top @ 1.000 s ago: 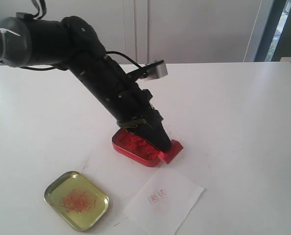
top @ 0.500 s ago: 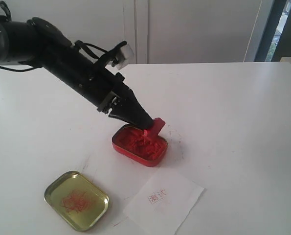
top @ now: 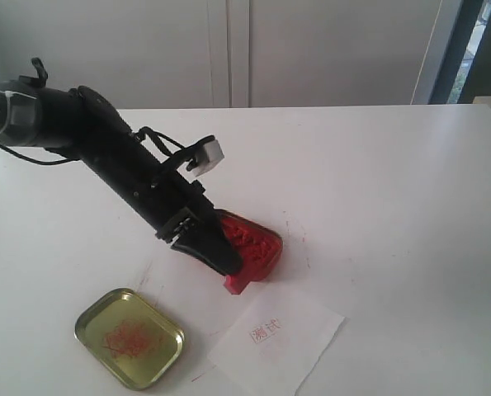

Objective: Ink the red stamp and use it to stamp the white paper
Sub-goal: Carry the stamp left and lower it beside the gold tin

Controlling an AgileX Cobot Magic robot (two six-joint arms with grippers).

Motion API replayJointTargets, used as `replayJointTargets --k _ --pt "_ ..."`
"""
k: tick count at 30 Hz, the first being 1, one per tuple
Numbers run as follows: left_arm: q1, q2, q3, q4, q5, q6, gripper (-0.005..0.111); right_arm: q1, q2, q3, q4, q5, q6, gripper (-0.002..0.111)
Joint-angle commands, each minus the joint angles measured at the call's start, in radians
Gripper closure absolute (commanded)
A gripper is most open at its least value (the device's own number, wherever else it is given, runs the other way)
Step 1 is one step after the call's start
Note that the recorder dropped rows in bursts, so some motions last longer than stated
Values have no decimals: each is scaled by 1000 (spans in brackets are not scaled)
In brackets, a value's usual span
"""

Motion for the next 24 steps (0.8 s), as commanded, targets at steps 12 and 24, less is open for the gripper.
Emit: replayJointTargets --k 12,24 --pt "2 3 102 44 -13 -10 107 3 -6 3 -8 -6 -2 108" --pt "38 56 102 10 -4 -6 107 3 -6 3 -8 -6 -2 108"
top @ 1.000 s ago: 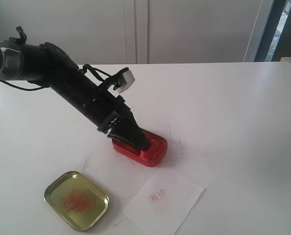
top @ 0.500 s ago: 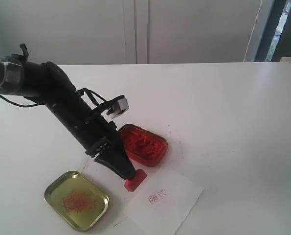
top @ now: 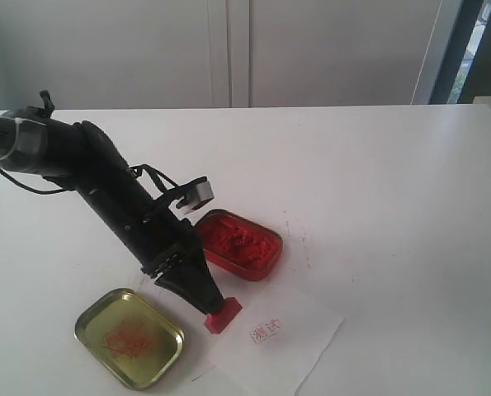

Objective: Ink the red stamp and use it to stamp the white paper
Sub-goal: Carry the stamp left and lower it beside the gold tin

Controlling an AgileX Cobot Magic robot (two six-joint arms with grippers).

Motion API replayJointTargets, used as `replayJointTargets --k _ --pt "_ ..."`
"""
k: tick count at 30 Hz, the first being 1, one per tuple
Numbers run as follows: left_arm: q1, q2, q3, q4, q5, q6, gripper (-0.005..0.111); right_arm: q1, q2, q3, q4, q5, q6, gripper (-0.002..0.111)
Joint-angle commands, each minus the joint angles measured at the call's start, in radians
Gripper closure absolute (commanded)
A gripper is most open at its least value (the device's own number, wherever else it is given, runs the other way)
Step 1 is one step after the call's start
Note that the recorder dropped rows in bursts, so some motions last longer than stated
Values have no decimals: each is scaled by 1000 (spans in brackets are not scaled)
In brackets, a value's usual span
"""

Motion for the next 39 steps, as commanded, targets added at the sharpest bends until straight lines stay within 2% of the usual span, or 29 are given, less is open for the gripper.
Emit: replayJointTargets --k 1,25,28,35,39 --pt "30 15 5 -37 29 0 107 3 -6 3 -8 -6 -2 108" --pt "47 26 5 -33 -39 -13 106 3 -6 3 -8 -6 -2 108" --pt "47 26 5 -33 -51 -20 95 3 -6 3 -8 -6 -2 108" --pt "47 26 5 -22 -52 -20 61 3 -6 3 -8 -6 -2 108" --pt "47 26 5 -8 -52 -20 54 3 -6 3 -8 -6 -2 108"
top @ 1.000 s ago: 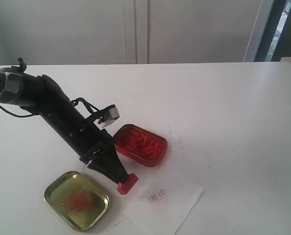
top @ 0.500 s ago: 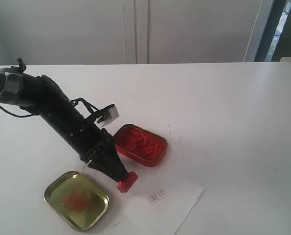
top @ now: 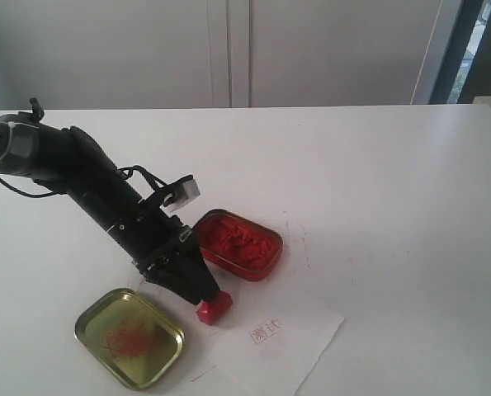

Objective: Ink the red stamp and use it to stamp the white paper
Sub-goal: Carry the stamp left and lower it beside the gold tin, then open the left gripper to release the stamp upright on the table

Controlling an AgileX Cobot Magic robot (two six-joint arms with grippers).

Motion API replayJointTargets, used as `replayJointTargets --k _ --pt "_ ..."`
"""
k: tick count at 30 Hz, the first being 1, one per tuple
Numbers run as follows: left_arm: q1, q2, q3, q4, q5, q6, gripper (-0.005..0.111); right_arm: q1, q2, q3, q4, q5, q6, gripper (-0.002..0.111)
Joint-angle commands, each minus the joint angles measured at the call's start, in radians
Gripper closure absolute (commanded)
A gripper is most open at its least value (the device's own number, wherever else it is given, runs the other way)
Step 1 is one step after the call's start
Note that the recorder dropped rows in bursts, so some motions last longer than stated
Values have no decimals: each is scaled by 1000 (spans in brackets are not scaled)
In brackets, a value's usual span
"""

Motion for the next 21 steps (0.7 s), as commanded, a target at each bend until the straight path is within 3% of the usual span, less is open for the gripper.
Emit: replayJointTargets --k 1,21 --pt "2 -3 5 19 12 -5 53 3 -6 3 -8 -6 -2 108" --pt "124 -3 5 58 16 -16 52 3 -6 3 -8 -6 -2 108"
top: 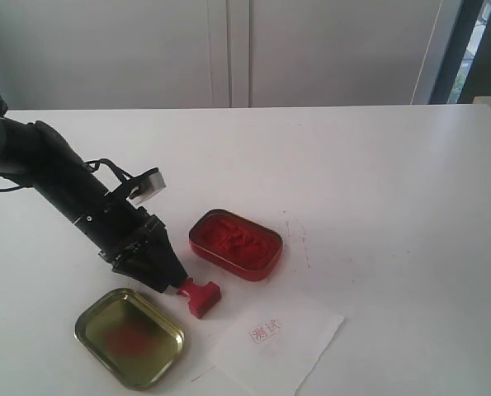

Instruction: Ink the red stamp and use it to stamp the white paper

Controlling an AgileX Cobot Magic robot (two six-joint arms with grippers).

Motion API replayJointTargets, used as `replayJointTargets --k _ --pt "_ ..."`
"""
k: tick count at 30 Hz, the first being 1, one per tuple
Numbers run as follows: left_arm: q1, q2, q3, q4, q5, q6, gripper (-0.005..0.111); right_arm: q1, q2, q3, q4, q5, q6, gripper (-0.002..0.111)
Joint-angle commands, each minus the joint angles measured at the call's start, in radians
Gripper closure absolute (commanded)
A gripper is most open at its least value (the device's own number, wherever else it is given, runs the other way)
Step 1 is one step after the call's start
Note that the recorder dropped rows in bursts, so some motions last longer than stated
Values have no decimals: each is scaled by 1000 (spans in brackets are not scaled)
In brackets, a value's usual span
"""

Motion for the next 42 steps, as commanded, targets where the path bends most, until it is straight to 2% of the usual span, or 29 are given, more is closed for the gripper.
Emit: replayJointTargets --k 1,7,10,22,35,42 --pt "9 -3 5 -3 16 -5 52 3 -6 3 -8 -6 -2 108" --pt "9 -3 5 -3 19 -1 52 3 -6 3 -8 -6 -2 108" --pt "9 -5 5 -3 23 -1 57 3 -6 3 -8 -6 -2 108" --pt "9 -5 2 -3 42 -5 106 3 -6 3 -8 -6 -2 108" --pt "9 -9 2 -3 37 -5 107 3 -6 3 -8 -6 -2 108" --pt "9 -68 1 -3 31 -5 107 3 -6 3 -8 -6 -2 108"
